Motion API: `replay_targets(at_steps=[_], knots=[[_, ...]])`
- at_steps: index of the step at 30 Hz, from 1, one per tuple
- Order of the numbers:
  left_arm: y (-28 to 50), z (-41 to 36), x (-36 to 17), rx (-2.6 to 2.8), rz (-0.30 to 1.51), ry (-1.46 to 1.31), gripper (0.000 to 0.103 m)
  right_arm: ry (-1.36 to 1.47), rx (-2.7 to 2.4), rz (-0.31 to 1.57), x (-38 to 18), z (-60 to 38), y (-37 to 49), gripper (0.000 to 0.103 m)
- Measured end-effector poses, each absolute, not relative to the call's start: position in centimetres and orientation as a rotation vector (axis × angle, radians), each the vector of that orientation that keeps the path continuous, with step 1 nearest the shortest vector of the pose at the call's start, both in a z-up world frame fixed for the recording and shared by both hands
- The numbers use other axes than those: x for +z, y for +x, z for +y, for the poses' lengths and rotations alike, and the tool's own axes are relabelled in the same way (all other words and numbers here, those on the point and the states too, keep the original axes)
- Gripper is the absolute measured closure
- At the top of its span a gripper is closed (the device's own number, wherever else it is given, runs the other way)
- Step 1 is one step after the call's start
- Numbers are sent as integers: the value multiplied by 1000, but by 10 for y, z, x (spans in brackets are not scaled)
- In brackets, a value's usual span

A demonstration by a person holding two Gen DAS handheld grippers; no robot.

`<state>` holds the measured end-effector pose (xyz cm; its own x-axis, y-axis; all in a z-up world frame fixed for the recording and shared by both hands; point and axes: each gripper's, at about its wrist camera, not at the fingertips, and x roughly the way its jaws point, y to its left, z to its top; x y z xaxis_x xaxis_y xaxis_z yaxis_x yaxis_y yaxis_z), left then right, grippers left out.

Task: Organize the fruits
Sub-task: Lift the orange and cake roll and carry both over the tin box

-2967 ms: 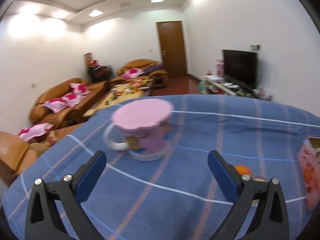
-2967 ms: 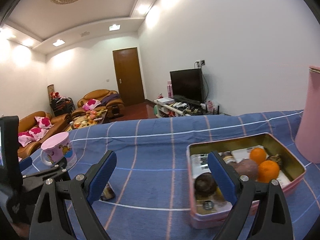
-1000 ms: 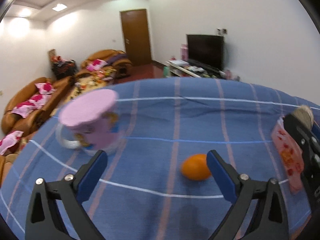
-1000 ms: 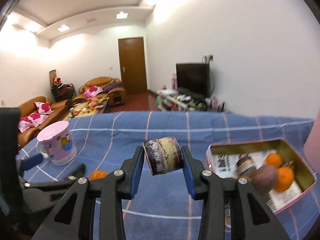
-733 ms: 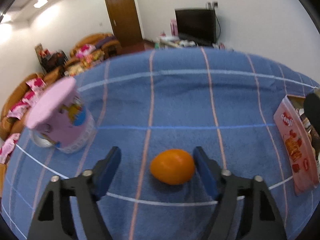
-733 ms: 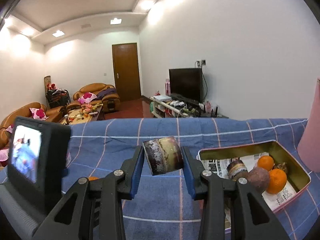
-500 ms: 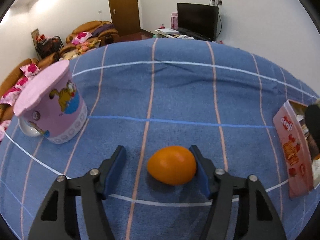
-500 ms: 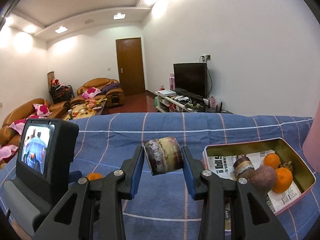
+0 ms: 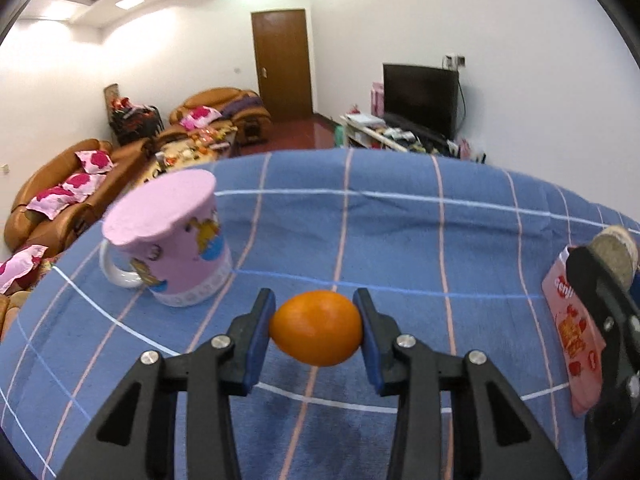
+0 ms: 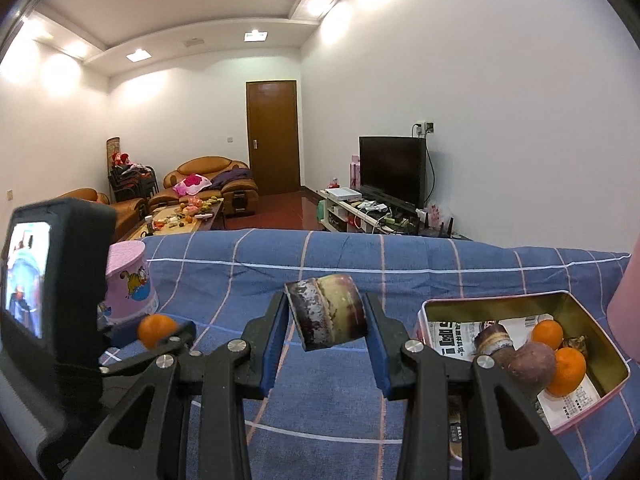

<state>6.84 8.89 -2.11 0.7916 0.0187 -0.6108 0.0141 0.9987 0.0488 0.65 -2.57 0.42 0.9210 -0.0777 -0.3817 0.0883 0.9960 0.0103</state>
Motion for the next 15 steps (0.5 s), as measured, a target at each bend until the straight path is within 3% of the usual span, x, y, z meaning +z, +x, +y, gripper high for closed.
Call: replay_targets(at_steps=[15], knots=[[50,104,-8,53,577,35,61,14,-67,374,6,-28,-5,63]])
